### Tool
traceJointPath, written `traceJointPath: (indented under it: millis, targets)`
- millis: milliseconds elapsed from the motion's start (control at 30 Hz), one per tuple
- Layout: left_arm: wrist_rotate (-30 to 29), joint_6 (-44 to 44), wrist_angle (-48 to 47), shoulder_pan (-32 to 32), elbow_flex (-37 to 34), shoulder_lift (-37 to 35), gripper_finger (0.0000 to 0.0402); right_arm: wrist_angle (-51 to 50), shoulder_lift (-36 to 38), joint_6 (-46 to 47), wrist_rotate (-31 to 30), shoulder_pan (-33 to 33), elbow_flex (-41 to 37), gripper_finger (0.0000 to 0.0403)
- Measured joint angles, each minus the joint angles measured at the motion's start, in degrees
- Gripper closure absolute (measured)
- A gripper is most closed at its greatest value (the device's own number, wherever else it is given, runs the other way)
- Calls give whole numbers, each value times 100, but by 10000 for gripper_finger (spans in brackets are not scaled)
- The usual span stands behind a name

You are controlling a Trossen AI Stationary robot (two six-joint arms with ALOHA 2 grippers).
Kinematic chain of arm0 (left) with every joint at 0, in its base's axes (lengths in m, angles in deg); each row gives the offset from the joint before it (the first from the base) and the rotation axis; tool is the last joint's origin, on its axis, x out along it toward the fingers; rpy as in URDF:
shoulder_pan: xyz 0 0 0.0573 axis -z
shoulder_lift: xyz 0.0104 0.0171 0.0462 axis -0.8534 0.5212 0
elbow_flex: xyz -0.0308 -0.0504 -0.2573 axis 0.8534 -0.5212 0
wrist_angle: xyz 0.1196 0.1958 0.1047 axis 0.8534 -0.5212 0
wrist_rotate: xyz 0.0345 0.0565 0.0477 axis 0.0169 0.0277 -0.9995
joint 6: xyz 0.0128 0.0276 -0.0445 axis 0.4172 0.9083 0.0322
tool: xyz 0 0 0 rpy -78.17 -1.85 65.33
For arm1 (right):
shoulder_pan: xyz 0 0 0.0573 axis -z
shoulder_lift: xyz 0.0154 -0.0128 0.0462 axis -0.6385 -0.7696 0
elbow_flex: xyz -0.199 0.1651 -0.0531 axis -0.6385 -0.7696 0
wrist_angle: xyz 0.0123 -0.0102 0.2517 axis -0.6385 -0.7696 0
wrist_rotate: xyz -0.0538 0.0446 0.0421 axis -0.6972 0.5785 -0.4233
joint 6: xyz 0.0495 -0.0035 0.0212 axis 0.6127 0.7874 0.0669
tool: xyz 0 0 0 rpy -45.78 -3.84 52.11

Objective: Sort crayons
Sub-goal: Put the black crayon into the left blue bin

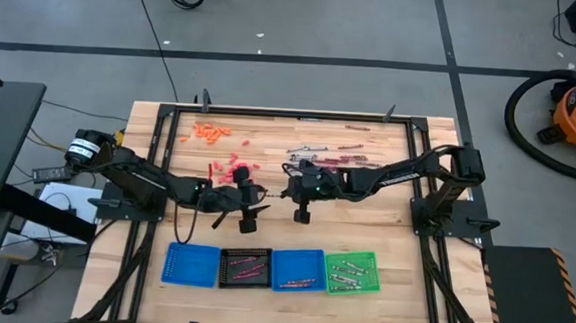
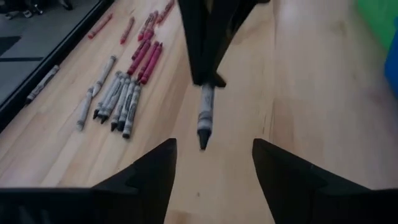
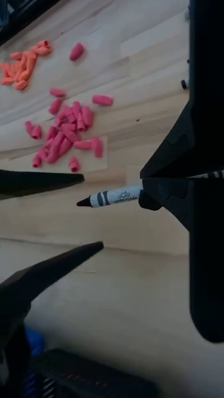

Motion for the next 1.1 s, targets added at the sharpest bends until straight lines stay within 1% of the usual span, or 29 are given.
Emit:
traceJointPath:
  millis: [167,333,533,667,900,1000,1100]
  targets:
    - [126,1,316,-64,0,2,188,38,0,11,-1,-64,50,394]
    - [402,-21,446,-200,0,4,204,148,0,62,-1,-110,50,394]
    - [439,-14,509,-228,0,4,222,167,0,70,-1,-158,50,394]
    - [549,-12,507,-228,0,4,257,271,0,132,-3,-161,50,394]
    - [604,5,457,-228,0,4,343,390,0,182,27,-166,50,391]
    - [609,8,447,-228,0,4,374,398,0,279,46,-165,50,377]
    - [708,8,454,-228,0,4,379,478,0,365,78,-173,48,353]
